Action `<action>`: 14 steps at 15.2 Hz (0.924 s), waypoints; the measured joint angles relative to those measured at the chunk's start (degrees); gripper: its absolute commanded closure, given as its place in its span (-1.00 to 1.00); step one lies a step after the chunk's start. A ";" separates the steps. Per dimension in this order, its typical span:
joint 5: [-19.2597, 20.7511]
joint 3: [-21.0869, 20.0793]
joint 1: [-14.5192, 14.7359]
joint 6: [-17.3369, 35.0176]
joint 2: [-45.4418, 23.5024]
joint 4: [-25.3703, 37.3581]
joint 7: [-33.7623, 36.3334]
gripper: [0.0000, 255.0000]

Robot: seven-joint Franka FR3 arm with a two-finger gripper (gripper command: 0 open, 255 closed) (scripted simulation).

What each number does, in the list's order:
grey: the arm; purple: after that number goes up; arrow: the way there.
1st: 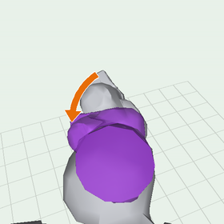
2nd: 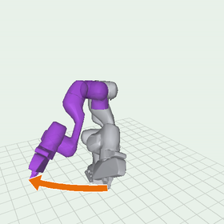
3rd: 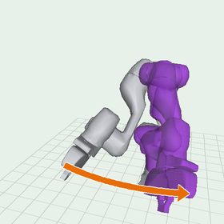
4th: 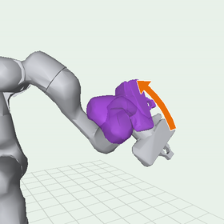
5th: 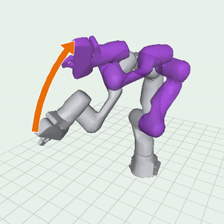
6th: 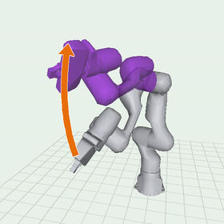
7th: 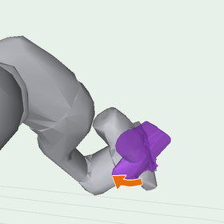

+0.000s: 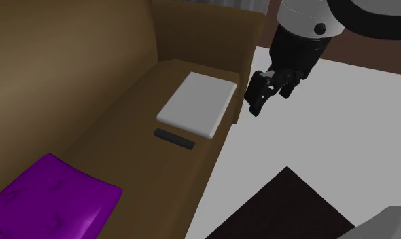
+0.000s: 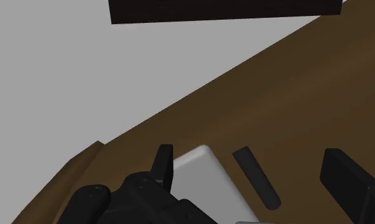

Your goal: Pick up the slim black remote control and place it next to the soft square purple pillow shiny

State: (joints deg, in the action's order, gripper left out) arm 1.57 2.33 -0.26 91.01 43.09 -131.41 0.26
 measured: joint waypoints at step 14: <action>-1.15 1.86 3.62 21.24 -19.21 -3.14 -8.00 -1.00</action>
State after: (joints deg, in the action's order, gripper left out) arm 0.42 4.19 3.36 112.26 23.88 -134.55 -7.73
